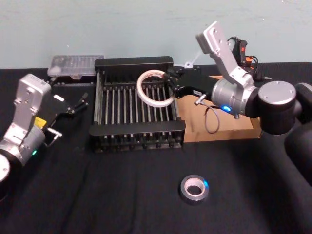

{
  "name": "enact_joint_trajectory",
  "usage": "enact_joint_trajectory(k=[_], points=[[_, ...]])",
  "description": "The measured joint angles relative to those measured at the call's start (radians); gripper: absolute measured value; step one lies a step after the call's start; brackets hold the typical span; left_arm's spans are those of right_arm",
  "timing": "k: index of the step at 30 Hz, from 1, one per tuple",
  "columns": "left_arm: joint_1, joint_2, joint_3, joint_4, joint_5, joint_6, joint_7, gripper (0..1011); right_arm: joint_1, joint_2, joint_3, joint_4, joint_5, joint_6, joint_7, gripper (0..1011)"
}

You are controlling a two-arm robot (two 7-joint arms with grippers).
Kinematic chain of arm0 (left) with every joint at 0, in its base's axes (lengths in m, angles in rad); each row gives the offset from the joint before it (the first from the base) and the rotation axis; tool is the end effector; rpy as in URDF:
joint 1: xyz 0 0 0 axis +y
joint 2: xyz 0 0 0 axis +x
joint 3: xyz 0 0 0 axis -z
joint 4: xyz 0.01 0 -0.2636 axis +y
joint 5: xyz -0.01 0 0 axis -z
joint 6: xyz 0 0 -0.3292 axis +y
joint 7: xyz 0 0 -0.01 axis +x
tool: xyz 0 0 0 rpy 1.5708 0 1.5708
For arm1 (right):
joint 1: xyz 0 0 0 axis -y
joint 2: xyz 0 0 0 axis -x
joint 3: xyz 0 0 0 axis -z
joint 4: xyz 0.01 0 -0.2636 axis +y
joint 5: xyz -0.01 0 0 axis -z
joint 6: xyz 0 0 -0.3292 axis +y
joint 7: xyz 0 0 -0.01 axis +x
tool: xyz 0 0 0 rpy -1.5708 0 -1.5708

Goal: Pick up the white tape and place it into the black box , Pick up the silver tape and place it into the brown box.

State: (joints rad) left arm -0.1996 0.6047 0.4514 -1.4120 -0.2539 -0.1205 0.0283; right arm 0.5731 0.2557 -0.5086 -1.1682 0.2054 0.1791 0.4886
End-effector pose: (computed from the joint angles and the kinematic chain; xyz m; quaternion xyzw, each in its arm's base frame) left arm 0.3731 0.0623 -0.2849 0.1415 -0.1325 0.5799 0.7913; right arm 0.4676 0.0468 -0.2138 -0.1489 -0.0257 -0.3702 0.9166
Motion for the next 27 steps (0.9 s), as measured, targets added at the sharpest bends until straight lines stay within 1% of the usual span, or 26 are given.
enact_joint_trajectory(k=[3,9,23,25,26,27], points=[[0.0,0.0,0.0,0.0,0.0,0.0,0.0,1001,0.016,-0.015,-0.011,0.029,0.0,-0.008,0.008,92],[0.0,0.0,0.0,0.0,0.0,0.0,0.0,1001,0.034,-0.032,-0.022,0.058,-0.003,-0.017,0.013,91],[0.0,0.0,0.0,0.0,0.0,0.0,0.0,1001,0.032,-0.03,-0.021,0.055,-0.003,-0.016,0.013,91],[0.0,0.0,0.0,0.0,0.0,0.0,0.0,1002,0.032,-0.03,-0.02,0.054,-0.003,-0.016,0.013,106],[0.0,0.0,0.0,0.0,0.0,0.0,0.0,1001,0.031,-0.03,-0.02,0.054,-0.003,-0.016,0.013,150],[0.0,0.0,0.0,0.0,0.0,0.0,0.0,1001,0.031,-0.03,-0.02,0.054,-0.003,-0.015,0.013,171]])
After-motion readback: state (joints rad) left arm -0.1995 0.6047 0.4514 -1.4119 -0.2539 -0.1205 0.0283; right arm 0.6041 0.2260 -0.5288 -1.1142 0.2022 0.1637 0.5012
